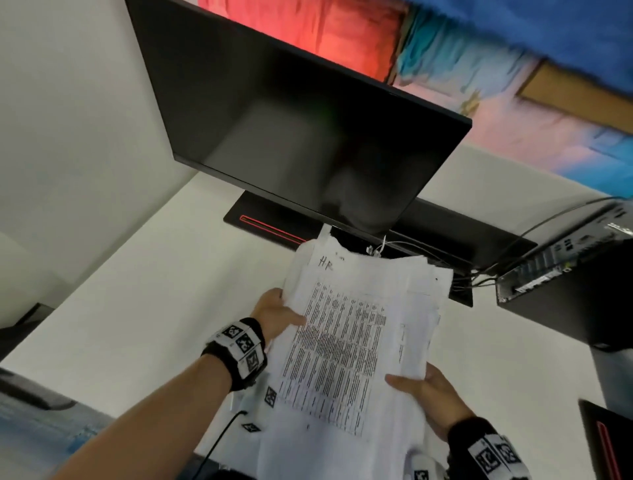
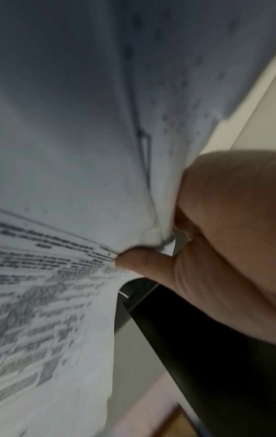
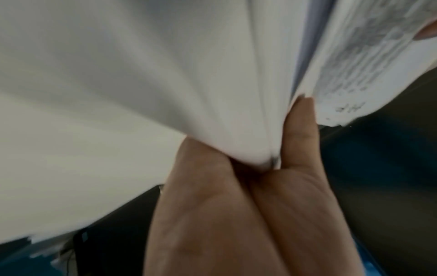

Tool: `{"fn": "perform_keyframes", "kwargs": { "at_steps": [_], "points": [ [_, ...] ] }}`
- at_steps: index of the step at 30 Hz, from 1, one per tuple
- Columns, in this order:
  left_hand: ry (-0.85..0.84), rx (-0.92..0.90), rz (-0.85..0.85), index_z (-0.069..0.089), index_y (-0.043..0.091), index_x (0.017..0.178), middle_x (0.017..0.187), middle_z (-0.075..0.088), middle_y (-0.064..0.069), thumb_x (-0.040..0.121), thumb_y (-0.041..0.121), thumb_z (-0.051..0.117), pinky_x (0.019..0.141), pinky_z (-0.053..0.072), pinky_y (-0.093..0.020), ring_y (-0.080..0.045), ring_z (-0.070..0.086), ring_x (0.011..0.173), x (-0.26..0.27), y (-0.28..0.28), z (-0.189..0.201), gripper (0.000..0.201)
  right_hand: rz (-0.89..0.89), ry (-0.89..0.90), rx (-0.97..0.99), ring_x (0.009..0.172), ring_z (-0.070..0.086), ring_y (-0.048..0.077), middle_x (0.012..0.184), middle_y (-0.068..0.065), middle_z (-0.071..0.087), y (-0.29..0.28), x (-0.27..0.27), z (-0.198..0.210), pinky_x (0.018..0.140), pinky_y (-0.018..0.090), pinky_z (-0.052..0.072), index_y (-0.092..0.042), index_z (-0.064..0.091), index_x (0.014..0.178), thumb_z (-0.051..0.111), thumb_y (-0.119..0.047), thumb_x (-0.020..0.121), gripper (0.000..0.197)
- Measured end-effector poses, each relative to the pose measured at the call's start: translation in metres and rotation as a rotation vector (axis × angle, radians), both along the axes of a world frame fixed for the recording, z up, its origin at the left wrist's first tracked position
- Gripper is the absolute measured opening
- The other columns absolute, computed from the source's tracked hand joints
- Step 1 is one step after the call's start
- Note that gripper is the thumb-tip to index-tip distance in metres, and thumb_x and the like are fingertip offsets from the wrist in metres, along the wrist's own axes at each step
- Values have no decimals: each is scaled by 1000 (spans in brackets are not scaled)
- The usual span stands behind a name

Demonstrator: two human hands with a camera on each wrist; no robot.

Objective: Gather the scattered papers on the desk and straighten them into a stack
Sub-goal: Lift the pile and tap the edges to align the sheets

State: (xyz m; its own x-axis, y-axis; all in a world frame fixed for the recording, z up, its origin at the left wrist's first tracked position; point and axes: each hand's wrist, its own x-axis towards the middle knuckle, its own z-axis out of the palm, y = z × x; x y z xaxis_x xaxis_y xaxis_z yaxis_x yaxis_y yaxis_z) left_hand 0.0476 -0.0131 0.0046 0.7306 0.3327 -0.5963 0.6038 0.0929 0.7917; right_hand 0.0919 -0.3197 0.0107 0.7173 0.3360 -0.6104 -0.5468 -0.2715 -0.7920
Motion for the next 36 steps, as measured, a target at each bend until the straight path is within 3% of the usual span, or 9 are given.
{"fn": "perform_keyframes", "kwargs": {
  "at_steps": [5,11,15,18,20,25,31,34,36],
  "points": [
    [-365,-126,3,67,6,122,115,76,-10,77,-2,78,89,59,-44,-26,74,103,-22,15,65,47,-73,-90,0,106,73,36,120,18,73,-12,1,40,96,55,54,1,54,135,102,-31,44,108],
    [-708,-25,21,65,7,124,116,75,-6,81,5,77,89,59,-35,-20,72,107,-16,29,151,44,-146,-499,136,74,77,4,84,0,81,40,-9,130,61,16,57,-6,74,98,88,-25,56,48],
    [-842,31,124,64,9,120,113,74,-6,77,8,82,87,60,-37,-19,73,103,-18,30,172,47,-267,-758,246,89,73,-5,94,-16,79,69,-6,144,73,10,55,-23,69,104,76,-1,83,31],
    [-856,85,159,57,10,126,116,72,-5,61,20,93,87,59,-32,-14,71,106,-23,41,164,75,-277,-738,306,90,74,-2,95,-19,79,70,-9,141,74,13,56,-20,69,107,80,-10,76,34],
    [-787,79,151,49,9,131,121,69,-10,52,28,96,92,58,-42,-21,69,111,-23,44,149,94,-250,-670,269,98,75,9,102,-10,80,70,-6,125,82,22,59,-13,70,116,84,-23,66,53],
    [-677,89,125,52,15,124,116,69,-8,53,26,97,86,61,-41,-23,69,107,-12,22,121,85,-198,-533,153,106,73,23,109,-1,79,83,5,81,97,40,55,-14,71,120,88,-13,70,53],
    [-707,124,232,48,25,122,118,63,0,54,29,95,76,62,-31,-13,68,101,-2,31,122,83,-314,-606,228,95,76,15,93,-10,80,72,16,95,69,18,59,-14,67,108,83,-15,69,43],
    [-563,94,110,46,23,125,119,63,-1,46,39,95,82,61,-40,-20,68,107,-2,34,104,94,-250,-527,213,96,76,10,105,-6,80,69,15,86,70,17,58,-18,65,121,84,-12,73,52],
    [-529,72,15,47,20,125,118,65,-1,50,31,95,81,61,-33,-17,68,106,1,22,95,89,-217,-461,234,99,76,15,109,-1,79,77,19,81,75,24,60,-17,68,120,80,-5,76,48]
  ]
}}
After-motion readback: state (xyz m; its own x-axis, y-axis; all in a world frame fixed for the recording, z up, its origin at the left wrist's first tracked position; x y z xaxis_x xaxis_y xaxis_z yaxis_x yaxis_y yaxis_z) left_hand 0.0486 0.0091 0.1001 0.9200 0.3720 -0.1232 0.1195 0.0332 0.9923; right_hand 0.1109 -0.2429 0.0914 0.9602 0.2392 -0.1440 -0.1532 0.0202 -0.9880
